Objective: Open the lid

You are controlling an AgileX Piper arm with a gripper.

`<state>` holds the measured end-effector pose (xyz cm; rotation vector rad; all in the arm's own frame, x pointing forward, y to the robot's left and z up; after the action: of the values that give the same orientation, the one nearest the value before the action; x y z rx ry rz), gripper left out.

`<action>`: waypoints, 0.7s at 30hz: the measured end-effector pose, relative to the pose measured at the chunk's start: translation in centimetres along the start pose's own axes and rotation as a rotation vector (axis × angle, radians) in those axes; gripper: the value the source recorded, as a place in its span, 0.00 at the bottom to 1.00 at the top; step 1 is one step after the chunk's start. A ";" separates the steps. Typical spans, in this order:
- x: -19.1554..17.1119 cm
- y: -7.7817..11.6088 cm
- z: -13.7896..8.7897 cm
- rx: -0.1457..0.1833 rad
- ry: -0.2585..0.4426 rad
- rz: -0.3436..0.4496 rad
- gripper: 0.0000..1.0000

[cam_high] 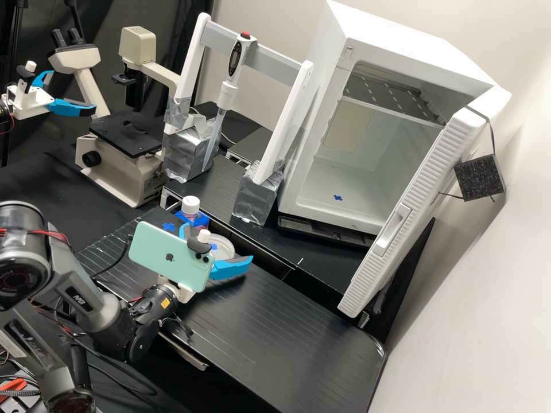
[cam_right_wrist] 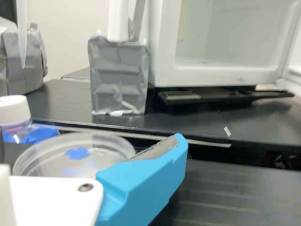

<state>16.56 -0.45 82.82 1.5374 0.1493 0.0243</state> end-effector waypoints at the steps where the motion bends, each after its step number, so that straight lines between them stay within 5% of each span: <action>1: 0.1 -0.2 0.1 -0.004 -0.002 -0.011 1.00; 21: 0.0 0.1 0.3 0.007 -0.020 0.009 1.00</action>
<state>16.64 -0.77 82.87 1.5447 0.1272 0.0156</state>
